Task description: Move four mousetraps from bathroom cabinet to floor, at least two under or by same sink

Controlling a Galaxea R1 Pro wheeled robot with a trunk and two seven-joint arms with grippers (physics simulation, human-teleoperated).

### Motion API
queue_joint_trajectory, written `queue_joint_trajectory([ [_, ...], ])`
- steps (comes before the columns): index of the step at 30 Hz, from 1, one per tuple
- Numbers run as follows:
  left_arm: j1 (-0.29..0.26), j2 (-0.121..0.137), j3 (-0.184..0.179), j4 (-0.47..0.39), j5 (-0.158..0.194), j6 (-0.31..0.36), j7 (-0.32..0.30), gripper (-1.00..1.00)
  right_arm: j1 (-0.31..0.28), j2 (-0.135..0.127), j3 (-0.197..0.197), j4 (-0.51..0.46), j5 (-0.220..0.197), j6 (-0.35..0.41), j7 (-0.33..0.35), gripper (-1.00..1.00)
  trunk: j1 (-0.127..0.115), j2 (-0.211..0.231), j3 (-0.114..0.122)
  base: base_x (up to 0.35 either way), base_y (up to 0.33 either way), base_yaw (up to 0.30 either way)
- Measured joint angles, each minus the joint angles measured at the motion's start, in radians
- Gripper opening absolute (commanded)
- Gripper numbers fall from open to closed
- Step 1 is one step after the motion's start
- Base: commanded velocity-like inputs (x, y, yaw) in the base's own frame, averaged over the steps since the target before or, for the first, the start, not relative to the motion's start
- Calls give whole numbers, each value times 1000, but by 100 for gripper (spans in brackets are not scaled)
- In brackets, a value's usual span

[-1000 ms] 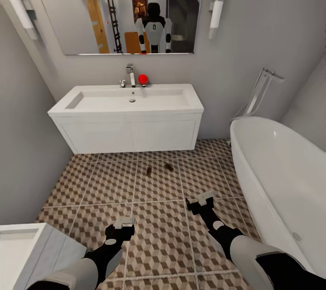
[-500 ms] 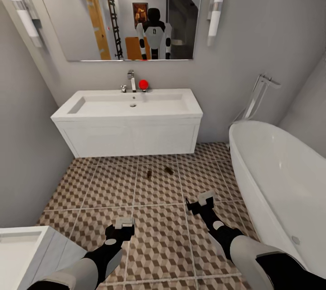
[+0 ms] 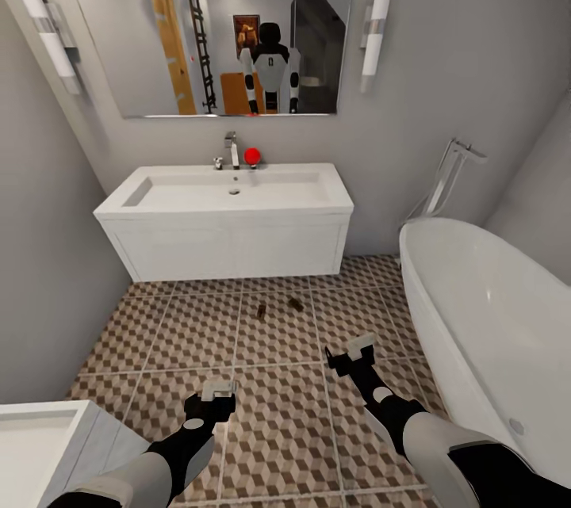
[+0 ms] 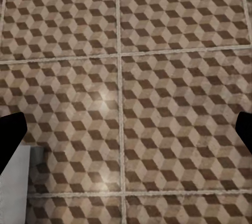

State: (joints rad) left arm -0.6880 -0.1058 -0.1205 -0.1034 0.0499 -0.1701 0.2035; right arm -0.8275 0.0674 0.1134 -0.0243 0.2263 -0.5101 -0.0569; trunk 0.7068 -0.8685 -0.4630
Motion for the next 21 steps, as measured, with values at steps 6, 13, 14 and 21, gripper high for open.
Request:
queue_joint_trajectory([
  [6,0,0,0,1,0,0,0,100,0,0,0,0,0,0,0,100,-23,42,26,0,0,0],
  [13,0,-1,0,1,0,0,0,100,0,0,0,0,0,0,0,100,-50,91,57,0,0,0],
  [14,0,-1,0,1,0,0,0,100,0,0,0,0,0,0,0,100,-54,98,61,0,0,0],
  [21,0,-2,0,2,0,0,0,100,0,0,0,0,0,0,0,100,-81,147,91,0,0,0],
])
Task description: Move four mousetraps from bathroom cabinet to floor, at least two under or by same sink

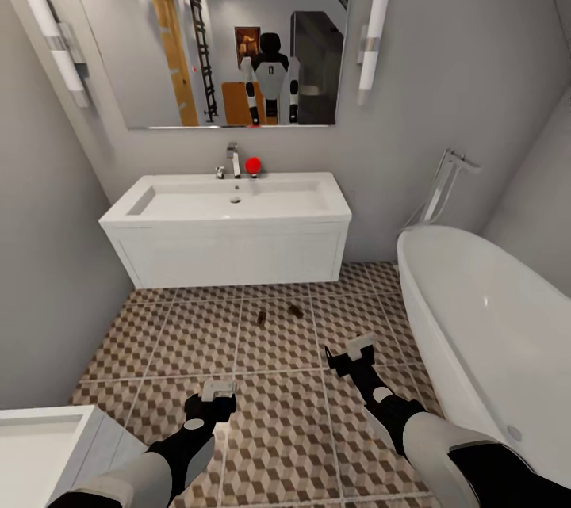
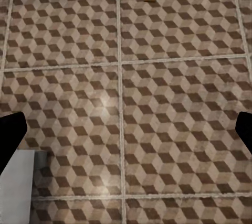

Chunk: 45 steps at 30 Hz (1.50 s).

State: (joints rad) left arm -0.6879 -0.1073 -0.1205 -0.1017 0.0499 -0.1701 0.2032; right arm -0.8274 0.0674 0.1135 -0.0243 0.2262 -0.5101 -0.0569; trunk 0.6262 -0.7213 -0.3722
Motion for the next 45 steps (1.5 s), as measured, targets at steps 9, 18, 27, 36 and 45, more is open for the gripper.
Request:
queue_joint_trajectory([
  [9,0,0,0,1,0,0,0,100,0,0,0,0,0,0,0,100,-35,63,38,0,0,0],
  [18,0,0,0,4,0,0,0,100,0,0,0,0,0,0,0,100,-69,126,76,0,0,0],
  [27,0,0,0,4,0,0,-1,100,0,0,0,0,0,0,0,100,-104,189,114,0,0,0],
  [36,0,0,0,4,0,0,-1,100,0,0,0,0,0,0,0,100,-138,253,152,0,0,0],
  [45,0,0,0,4,0,0,0,100,0,0,0,0,0,0,0,100,-173,316,190,0,0,0],
])
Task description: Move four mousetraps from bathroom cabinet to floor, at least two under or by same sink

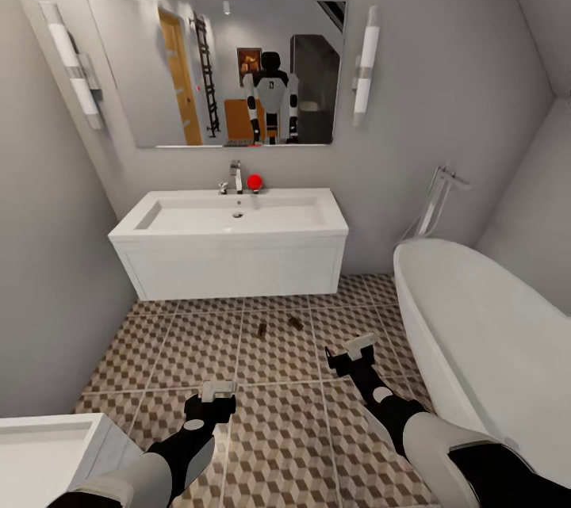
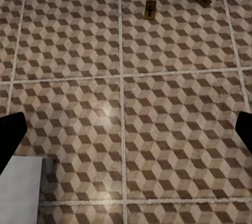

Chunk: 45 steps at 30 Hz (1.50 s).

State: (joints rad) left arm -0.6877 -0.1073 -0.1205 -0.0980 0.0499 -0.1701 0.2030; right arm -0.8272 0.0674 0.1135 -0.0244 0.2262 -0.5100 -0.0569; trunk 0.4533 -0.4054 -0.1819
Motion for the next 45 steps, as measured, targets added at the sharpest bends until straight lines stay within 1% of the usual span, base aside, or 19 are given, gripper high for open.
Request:
queue_joint_trajectory([
  [2,0,0,0,0,0,0,0,100,0,0,0,0,0,0,0,100,-4,7,5,0,0,0],
  [33,0,0,0,0,0,0,0,100,0,0,0,0,0,0,0,100,-4,7,38,0,0,0],
  [45,0,0,0,0,0,0,-1,100,0,0,0,0,0,0,0,100,-4,8,43,0,0,0],
])
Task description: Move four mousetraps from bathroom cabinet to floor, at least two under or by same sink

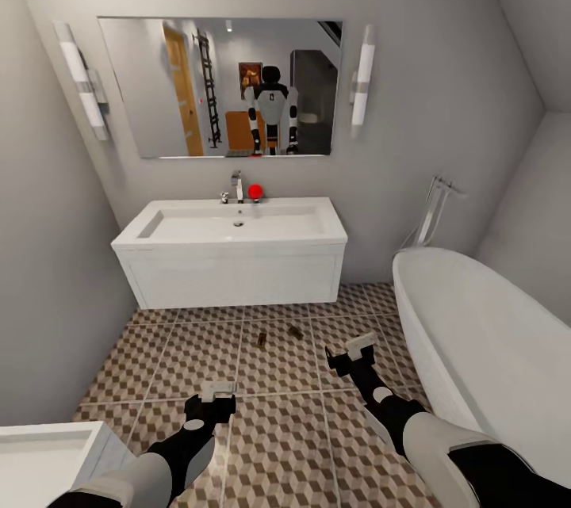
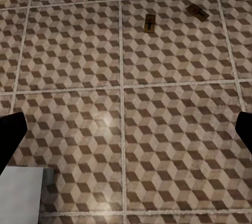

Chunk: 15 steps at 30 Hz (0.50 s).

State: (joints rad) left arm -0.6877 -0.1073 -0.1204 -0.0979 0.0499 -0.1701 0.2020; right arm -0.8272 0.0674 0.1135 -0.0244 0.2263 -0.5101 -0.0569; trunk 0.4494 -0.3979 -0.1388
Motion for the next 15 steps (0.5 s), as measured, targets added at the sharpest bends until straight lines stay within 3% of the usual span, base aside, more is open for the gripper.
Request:
queue_joint_trajectory([
  [15,0,0,0,0,0,0,0,100,0,0,0,0,0,0,0,100,0,0,14,0,0,0],
])
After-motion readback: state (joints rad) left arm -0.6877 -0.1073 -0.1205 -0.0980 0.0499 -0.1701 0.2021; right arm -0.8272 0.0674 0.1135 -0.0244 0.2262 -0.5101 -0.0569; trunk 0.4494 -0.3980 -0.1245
